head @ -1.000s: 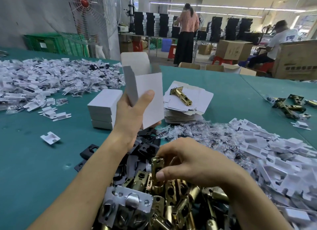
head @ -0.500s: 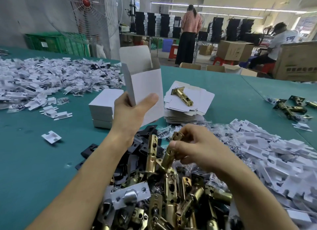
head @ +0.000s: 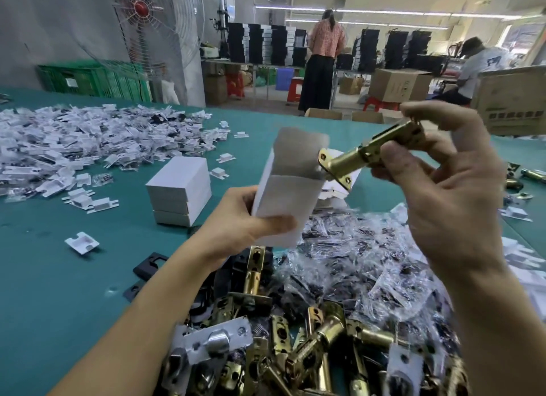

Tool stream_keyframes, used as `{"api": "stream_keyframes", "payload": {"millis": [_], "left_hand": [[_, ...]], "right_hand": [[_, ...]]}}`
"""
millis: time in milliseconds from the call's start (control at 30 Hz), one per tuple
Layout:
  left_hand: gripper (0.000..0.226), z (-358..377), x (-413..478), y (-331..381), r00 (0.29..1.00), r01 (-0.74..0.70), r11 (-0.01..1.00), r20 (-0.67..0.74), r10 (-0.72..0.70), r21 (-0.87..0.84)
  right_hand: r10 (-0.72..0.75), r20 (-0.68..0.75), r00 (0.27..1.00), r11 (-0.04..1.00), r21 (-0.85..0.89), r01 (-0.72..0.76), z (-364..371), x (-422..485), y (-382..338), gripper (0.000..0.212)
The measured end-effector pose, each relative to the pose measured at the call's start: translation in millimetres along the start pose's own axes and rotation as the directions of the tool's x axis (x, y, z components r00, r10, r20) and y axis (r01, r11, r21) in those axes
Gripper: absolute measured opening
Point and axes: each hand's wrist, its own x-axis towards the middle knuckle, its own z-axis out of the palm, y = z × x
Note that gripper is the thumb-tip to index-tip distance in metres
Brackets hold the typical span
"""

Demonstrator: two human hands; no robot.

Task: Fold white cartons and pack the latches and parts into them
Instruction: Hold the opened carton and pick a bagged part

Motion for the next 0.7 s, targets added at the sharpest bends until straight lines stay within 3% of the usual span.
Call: {"api": "stream_keyframes", "payload": {"millis": [100,267,367,533,700], "left_hand": [[0.035,2,-2,-1,0.996,-0.027,1.0,0.079,0.026,0.011],[0.037,4,-3,1,0.99,-0.04,0.997,0.138,0.031,0.061],[0.039,6,-4,1,0.987,-0.034,0.998,0.156,0.024,0.058],[0.04,9,-5,4,0.988,-0.048,0.999,0.151,0.044,0.021],[0.034,10,-5,6,0.994,-0.057,0.997,0.093,0.061,-0.053]], "right_hand": [[-0.127,-0.007,0.992,0.991,-0.031,0.126,3,0,-1,0.038],[-0.205,0.07,0.976,0.961,-0.174,0.214,11,-3,-1,0.036],[-0.246,0.024,0.969,0.955,-0.163,0.247,18,-6,-2,0.032],[-0.174,-0.051,0.984,0.978,-0.123,0.166,28,-6,-3,0.027],[-0.089,0.141,0.986,0.957,-0.263,0.124,36,-12,0,0.016]]}}
